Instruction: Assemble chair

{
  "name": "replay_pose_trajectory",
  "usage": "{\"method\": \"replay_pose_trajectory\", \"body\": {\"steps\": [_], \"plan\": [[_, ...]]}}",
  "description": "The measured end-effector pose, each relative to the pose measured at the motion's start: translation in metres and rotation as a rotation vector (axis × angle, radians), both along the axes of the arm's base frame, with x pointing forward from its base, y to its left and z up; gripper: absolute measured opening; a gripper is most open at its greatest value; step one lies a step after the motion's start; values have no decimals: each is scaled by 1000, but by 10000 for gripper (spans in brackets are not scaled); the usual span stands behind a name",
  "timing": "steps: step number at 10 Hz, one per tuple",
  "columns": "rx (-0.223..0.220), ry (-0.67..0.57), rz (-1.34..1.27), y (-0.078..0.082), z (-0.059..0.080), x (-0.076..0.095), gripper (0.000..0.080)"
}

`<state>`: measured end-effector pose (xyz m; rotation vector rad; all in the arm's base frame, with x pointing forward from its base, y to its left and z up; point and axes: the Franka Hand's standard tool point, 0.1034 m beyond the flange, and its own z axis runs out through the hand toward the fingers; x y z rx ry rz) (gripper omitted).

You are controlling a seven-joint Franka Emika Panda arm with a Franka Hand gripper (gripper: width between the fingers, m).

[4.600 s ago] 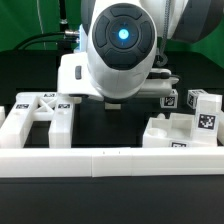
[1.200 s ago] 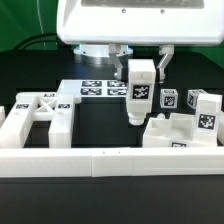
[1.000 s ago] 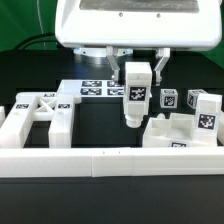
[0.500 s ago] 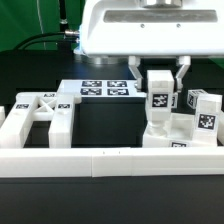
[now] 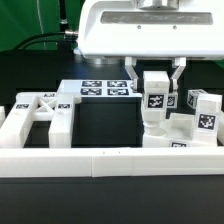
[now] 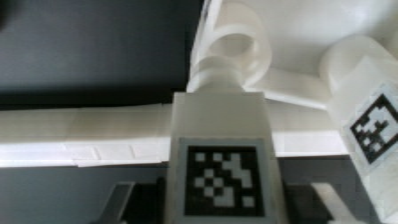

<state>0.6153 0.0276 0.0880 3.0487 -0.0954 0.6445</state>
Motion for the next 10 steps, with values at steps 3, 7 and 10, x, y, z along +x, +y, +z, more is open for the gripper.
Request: {"method": "replay_pose_trajectory", "body": {"steps": [3, 7, 10], "plan": [[-7, 3, 13, 4, -8, -4, 285], [-15, -23, 20, 6, -14, -4, 285], [-28, -65, 30, 7, -18, -3, 285]]}}
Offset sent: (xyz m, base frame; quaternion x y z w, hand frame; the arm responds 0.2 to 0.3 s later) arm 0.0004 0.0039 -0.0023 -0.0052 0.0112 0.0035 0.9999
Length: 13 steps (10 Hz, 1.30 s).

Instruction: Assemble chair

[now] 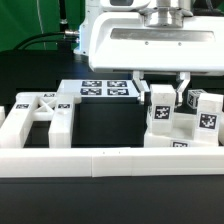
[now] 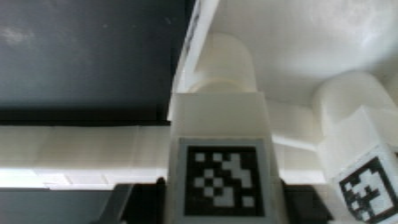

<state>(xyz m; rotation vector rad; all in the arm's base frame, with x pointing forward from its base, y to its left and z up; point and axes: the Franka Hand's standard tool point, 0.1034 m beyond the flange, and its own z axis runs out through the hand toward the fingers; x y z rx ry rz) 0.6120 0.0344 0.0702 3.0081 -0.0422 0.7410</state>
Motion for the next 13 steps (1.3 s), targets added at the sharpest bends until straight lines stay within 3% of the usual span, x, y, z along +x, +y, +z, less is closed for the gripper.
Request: {"method": "replay_pose_trajectory", "body": {"steps": [2, 3, 4, 5, 9, 13], "plan": [[0, 0, 1, 0, 0, 0, 286], [-1, 0, 1, 0, 0, 0, 505], [-2, 21, 3, -5, 2, 2, 505], [1, 41, -1, -13, 9, 6, 618], [9, 53, -6, -23, 27, 13, 648], [13, 88, -5, -22, 23, 11, 649]]}}
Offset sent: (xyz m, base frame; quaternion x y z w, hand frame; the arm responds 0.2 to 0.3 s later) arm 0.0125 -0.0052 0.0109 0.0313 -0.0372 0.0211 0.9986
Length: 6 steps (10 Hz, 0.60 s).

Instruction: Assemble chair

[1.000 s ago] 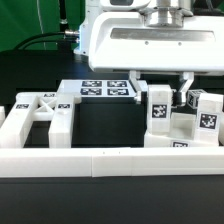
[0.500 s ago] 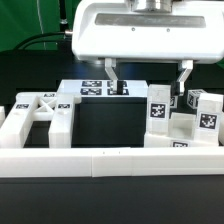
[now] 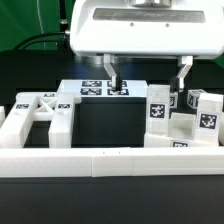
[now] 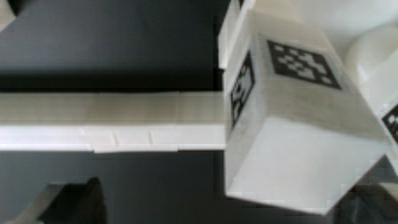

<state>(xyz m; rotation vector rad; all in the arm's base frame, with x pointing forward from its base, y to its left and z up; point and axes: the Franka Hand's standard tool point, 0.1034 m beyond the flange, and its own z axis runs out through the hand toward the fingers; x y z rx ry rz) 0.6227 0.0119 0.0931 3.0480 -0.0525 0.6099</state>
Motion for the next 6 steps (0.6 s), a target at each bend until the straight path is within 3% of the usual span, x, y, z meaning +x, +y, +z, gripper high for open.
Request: {"method": "replay_pose_trajectory", "body": {"steps": [4, 6], "plan": [[52, 294, -16, 9, -4, -2, 649], [46, 273, -15, 8, -7, 3, 649]]}}
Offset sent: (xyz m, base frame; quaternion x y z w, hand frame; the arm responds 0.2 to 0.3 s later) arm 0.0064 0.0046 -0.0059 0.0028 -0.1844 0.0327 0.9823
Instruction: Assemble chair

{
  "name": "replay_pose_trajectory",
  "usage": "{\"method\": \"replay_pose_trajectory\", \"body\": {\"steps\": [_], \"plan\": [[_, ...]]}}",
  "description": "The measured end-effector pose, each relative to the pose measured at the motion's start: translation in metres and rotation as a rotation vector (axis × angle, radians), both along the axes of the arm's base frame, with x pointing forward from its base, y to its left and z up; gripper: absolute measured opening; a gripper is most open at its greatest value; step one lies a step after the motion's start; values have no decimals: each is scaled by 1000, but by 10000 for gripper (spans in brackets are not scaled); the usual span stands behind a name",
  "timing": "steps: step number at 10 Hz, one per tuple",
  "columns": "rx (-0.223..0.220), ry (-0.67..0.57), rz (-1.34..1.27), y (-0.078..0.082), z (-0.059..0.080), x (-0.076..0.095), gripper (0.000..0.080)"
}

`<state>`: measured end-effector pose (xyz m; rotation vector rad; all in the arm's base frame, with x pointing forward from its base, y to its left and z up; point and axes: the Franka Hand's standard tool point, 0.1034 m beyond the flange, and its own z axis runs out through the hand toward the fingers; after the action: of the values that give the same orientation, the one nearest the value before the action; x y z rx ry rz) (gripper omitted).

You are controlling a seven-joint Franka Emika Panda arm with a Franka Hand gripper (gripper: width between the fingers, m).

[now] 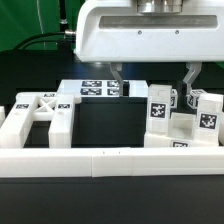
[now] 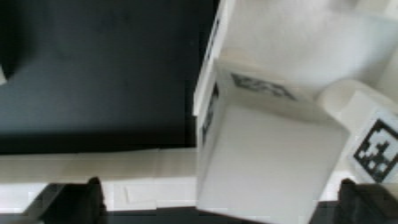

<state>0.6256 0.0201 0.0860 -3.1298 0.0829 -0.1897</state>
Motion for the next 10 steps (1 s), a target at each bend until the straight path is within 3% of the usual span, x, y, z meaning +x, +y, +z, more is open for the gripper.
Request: {"method": "replay_pose_trajectory", "body": {"steps": [1, 3, 4, 5, 9, 10], "plan": [[0, 0, 0, 0, 0, 0, 649], [1, -3, 4, 3, -1, 0, 387], [1, -5, 4, 3, 0, 1, 387], [1, -5, 4, 3, 0, 1, 284], [8, -5, -56, 3, 0, 1, 284], [26, -2, -185, 8, -1, 0, 284]]}}
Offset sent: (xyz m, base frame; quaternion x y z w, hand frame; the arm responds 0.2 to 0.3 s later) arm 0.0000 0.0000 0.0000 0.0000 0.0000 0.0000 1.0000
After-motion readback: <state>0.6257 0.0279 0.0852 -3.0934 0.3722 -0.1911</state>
